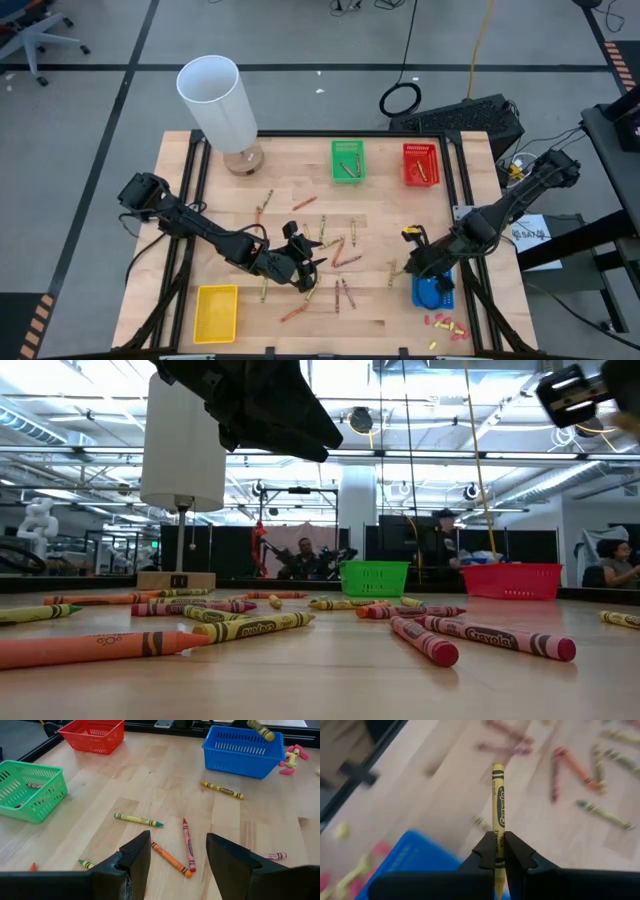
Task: Sort crayons
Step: Put the yellow crayon into the blue bin
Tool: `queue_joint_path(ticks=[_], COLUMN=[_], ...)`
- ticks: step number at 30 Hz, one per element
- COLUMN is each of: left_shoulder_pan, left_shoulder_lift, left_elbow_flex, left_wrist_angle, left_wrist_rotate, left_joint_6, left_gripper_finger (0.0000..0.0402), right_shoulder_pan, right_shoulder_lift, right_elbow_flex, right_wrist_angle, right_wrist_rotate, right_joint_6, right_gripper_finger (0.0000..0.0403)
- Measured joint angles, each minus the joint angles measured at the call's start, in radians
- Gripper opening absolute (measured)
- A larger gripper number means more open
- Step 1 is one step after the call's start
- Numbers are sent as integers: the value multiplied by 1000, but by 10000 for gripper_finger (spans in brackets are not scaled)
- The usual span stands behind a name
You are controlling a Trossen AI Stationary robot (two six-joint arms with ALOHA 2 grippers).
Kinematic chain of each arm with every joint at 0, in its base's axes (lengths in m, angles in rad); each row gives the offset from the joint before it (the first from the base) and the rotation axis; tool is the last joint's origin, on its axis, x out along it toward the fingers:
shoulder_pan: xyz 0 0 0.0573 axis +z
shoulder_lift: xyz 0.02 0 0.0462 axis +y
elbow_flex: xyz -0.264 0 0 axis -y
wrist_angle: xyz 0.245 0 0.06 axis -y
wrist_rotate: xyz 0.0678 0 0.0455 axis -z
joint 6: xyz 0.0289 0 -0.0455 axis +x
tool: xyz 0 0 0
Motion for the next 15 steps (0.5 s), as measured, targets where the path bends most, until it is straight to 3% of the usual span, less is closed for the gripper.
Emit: queue_joint_path(ticks=[9, 15], left_shoulder_pan=[0, 0], left_shoulder_lift=[0, 0], left_elbow_flex=[0, 0], left_wrist_angle=[0, 1], left_wrist_rotate=[0, 0], left_joint_6=[0, 0], left_gripper_finger=[190, 190], right_shoulder_pan=[93, 149], right_shoulder_lift=[0, 19], right_elbow_flex=[61, 61], right_wrist_angle=[-278, -338], right_wrist_rotate=[-121, -143], right_joint_6=[-5, -13], right_gripper_finger=[0, 0])
